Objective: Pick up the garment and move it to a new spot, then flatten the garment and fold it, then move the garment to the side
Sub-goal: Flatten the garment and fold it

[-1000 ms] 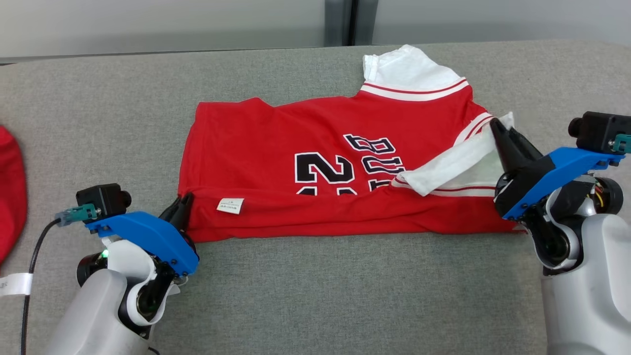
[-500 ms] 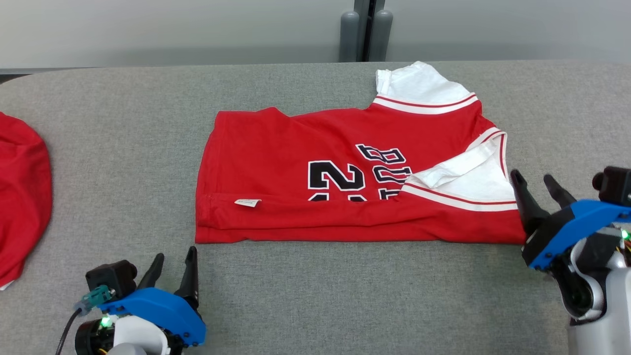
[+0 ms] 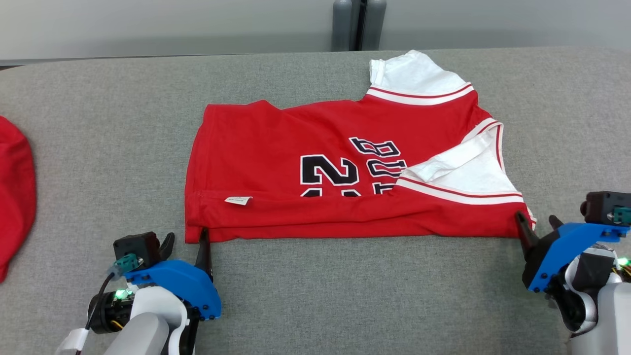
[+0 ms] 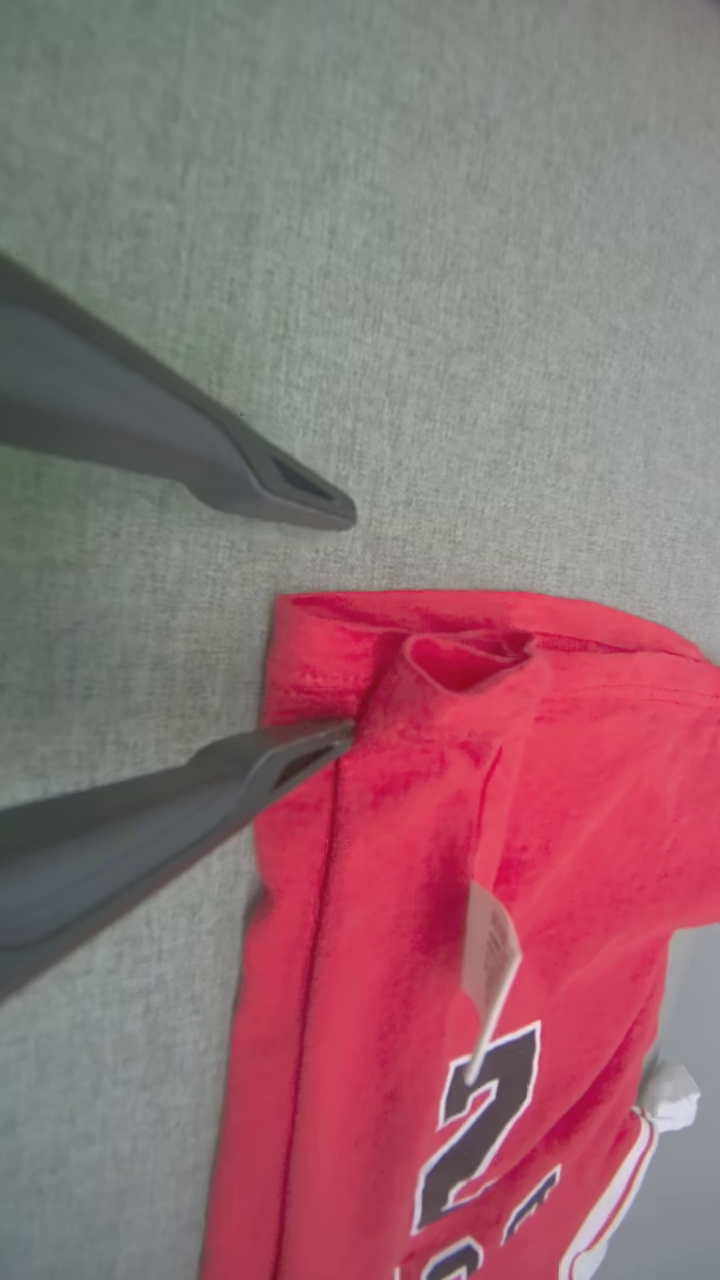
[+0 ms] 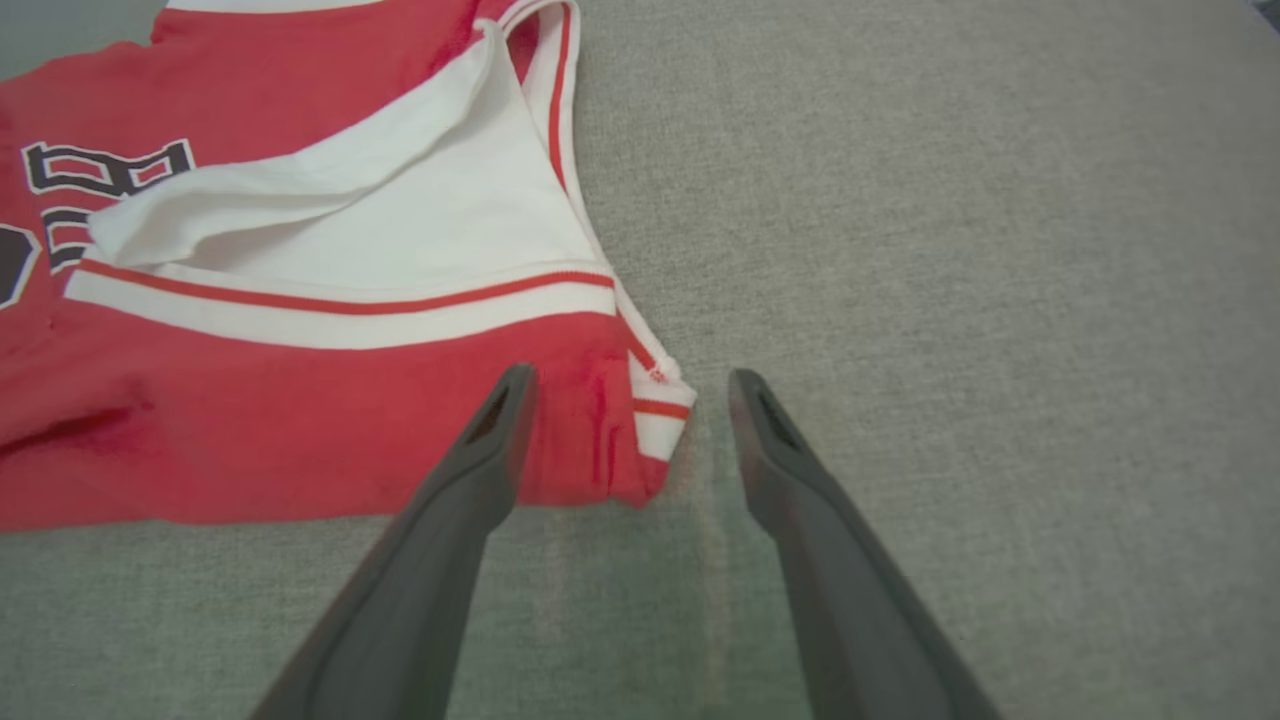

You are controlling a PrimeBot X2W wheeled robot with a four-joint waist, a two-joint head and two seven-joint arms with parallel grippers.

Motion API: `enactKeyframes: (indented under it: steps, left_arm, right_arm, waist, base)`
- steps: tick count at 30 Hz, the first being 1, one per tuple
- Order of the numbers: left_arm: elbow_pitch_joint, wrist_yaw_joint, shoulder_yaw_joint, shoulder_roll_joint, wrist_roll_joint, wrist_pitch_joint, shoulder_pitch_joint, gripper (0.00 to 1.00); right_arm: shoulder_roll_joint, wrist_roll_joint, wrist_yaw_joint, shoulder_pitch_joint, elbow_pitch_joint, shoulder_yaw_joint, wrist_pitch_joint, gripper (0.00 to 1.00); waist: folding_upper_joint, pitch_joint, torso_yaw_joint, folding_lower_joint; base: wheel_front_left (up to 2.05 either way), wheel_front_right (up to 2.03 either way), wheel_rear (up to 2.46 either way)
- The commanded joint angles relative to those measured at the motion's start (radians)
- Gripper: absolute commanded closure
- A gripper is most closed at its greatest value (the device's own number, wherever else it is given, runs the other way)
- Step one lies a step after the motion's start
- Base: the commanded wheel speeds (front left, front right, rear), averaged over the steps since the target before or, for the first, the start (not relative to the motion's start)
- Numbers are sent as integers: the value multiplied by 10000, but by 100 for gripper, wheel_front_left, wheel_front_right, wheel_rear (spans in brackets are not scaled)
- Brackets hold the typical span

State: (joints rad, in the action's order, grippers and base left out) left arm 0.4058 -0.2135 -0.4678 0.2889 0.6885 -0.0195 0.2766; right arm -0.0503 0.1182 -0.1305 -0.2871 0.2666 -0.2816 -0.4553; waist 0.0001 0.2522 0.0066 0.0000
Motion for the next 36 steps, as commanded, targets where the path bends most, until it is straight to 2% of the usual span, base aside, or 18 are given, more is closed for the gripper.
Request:
enactKeyframes:
  steps: [1,8,13,16,17,18,19,23,28,32,36]
  left_arm:
    - [99,-55,-23,-2,-64,-37,202,0]
    - [823,85,-117,-161,17,-155,620,0]
    - [1282,159,-184,-330,168,-459,859,0]
    - [1501,401,-290,-520,363,-761,921,0]
    - [1559,531,-355,-590,448,-900,919,39]
    - [1582,665,-415,-668,514,-973,915,69]
    - [1615,802,-479,-720,588,-1088,900,100]
    - [1504,1200,-427,-684,933,-1306,714,100]
    - [711,1258,100,-322,1365,-960,242,100]
    - [-340,1113,414,13,1704,-1015,-527,100]
    - [-1553,736,616,463,1881,-1281,-1349,100]
  right_arm:
    - [-12,83,-5,-169,117,48,42,0]
    - [-10,-561,-5,-671,1215,160,-80,0]
    - [2,-620,-5,-743,1694,22,-228,0]
    - [19,-587,-5,-736,1930,79,-348,2]
    - [34,-566,-5,-714,2004,184,-413,74]
    - [61,-429,-9,-693,2080,285,-463,100]
    - [73,-376,-14,-666,2124,369,-535,100]
    - [13,-133,-5,-528,1826,334,-401,100]
    - [-18,163,-3,-50,757,33,-298,100]
    - [-24,387,-2,745,-387,-106,-543,100]
    - [-24,748,-2,1599,-1628,-208,-995,100]
  waist:
    - [-1,21,-21,0]
    - [-1,197,29,0]
    - [-1,272,182,0]
    - [-1,290,224,0]
    - [-1,290,227,0]
    - [-1,288,225,0]
    - [-1,277,218,0]
    - [-1,156,200,0]
    - [-1,-130,215,0]
    - [-1,-361,206,0]
    - [-1,-546,172,0]
  base:
    - [0,0,0]
    - [0,0,0]
    - [0,0,0]
    - [0,0,0]
    - [0,0,0]
    - [0,0,0]
    - [0,0,0]
    - [0,0,0]
    - [0,0,0]
    - [0,0,0]
    - [0,0,0]
